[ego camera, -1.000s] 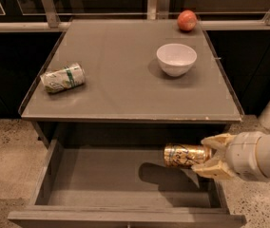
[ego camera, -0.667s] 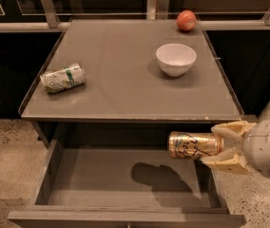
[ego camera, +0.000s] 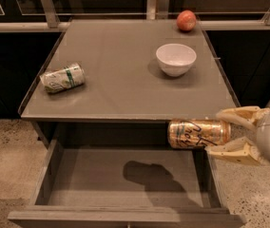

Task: Pick orange can from top drawer and place on counter

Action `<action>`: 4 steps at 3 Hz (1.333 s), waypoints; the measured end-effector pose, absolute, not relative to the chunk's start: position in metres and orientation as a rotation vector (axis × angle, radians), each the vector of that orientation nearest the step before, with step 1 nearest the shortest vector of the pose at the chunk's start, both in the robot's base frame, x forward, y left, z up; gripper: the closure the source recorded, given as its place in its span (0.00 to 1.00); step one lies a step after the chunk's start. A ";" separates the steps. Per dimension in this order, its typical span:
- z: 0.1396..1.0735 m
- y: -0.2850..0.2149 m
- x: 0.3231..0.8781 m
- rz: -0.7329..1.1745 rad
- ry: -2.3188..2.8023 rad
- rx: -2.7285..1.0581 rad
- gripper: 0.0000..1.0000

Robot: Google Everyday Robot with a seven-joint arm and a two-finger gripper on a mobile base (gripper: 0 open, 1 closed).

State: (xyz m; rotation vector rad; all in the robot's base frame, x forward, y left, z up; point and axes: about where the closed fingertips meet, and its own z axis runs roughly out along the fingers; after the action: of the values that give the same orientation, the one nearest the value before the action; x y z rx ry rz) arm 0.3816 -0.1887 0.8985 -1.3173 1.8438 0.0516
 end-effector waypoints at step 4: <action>0.919 -0.163 0.455 0.172 1.680 -1.336 1.00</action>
Offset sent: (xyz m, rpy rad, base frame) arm 0.0564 0.0148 -0.0085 0.2211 -0.0453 0.1195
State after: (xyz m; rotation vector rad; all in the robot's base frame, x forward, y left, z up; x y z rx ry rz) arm 0.4547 -0.1629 0.9190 -1.3355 1.6802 0.1723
